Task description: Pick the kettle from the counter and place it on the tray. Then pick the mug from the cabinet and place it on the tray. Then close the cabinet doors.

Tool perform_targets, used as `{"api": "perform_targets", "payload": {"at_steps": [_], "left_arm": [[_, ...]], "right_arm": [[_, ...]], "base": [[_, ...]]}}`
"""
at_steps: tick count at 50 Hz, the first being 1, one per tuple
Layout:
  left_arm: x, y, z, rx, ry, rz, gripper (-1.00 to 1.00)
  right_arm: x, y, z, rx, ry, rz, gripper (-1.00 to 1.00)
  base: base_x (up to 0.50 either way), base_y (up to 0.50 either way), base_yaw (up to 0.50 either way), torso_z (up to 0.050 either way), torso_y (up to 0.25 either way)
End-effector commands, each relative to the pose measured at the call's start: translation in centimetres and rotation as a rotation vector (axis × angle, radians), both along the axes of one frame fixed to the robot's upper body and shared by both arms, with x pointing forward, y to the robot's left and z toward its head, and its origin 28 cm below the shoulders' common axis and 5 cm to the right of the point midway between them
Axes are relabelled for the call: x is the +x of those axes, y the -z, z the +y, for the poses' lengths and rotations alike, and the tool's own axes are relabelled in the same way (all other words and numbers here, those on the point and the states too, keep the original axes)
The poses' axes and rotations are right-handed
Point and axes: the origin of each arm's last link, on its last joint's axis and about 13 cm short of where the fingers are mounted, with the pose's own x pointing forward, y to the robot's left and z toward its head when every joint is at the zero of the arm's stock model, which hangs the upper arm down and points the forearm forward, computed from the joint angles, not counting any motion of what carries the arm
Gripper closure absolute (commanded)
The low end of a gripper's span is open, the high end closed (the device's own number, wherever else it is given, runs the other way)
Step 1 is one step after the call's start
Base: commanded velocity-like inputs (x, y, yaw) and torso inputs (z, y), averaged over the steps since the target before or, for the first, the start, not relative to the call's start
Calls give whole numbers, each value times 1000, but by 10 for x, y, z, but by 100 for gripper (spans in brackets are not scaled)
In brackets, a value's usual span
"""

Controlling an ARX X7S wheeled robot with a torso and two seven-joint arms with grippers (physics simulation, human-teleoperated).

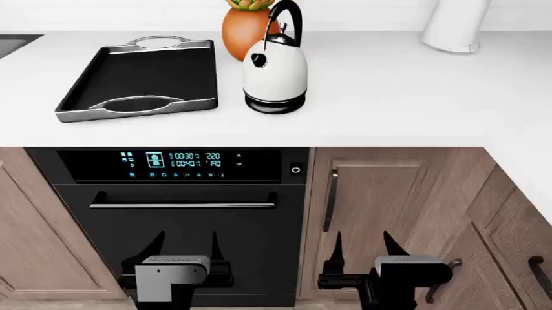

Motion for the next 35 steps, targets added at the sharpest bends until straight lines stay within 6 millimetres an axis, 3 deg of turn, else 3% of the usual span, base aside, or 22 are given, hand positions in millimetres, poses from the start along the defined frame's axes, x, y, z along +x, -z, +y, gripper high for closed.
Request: {"api": "perform_targets", "payload": {"at_steps": [1,10,19,25,28,35], "left_arm": [[1,1,0,-1,1,5,-100],[2,-1,-1,-5,-1,9,-100],[2,-5,0,-22,7,19,-100],[5,-15,2,-19,7,18,-100],[9,-34,5,-4,9,-16,-100],[28,-121,13,32,49,-109,-100]], "right_arm": [[0,0,0,-3,1,2,-100],[-1,-5,1,-1,1,-12,-100],[-1,-11,0,3,5,-24,-100],[-2,-28,0,-10,5,-58,-100],[-3,-46,-2,-29,-3,-83,-100],[-3,-111,-11,-70,-10,-176,-100]], "base": [[0,0,0,0,0],[0,0,0,0,0],[0,0,0,50,0],[0,0,0,50,0],[0,0,0,50,0],[0,0,0,50,0]]}}
